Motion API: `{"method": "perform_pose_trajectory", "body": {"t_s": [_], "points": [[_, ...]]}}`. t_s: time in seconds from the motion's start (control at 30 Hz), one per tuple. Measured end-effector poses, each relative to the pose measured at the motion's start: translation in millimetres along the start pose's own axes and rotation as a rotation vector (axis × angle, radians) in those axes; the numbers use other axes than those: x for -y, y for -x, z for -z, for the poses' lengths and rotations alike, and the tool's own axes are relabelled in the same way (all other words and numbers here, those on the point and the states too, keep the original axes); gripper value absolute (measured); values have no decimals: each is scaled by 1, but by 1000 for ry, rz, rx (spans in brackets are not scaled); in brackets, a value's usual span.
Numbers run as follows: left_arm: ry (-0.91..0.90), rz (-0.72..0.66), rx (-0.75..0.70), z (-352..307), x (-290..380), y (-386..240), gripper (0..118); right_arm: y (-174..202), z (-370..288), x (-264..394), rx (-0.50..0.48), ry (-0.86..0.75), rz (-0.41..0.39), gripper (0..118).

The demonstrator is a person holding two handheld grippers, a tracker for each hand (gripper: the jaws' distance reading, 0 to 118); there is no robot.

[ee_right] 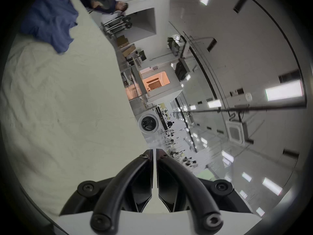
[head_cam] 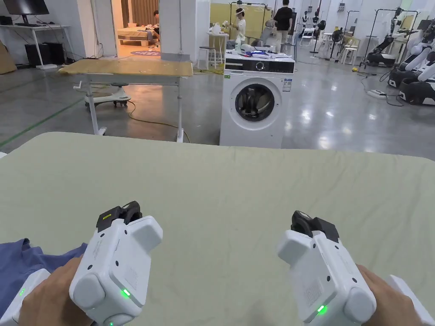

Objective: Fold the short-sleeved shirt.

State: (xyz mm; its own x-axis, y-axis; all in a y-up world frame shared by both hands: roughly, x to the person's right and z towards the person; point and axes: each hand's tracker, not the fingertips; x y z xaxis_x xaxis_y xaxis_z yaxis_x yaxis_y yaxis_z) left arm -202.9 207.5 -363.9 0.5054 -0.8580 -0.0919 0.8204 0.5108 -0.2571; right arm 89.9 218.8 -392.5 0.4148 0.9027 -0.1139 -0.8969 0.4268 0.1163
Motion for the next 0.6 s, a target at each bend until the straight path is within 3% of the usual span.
{"method": "perform_pose_trajectory", "body": {"t_s": [0.17, 0.33, 0.43, 0.6], "points": [[80, -638, 37, -2, 3, 26, 0, -18, 2, 4, -33, 77, 530, 3], [63, -1093, 72, -6, 21, 36, 0, -27, -1, 16, -29, 109, 1019, 3], [73, -1277, 36, -10, 29, 42, 0, -28, -4, 21, 35, 150, 1164, 3], [47, -1171, 56, -16, 25, 49, 0, -30, -6, 22, 54, 153, 1175, 2]]}}
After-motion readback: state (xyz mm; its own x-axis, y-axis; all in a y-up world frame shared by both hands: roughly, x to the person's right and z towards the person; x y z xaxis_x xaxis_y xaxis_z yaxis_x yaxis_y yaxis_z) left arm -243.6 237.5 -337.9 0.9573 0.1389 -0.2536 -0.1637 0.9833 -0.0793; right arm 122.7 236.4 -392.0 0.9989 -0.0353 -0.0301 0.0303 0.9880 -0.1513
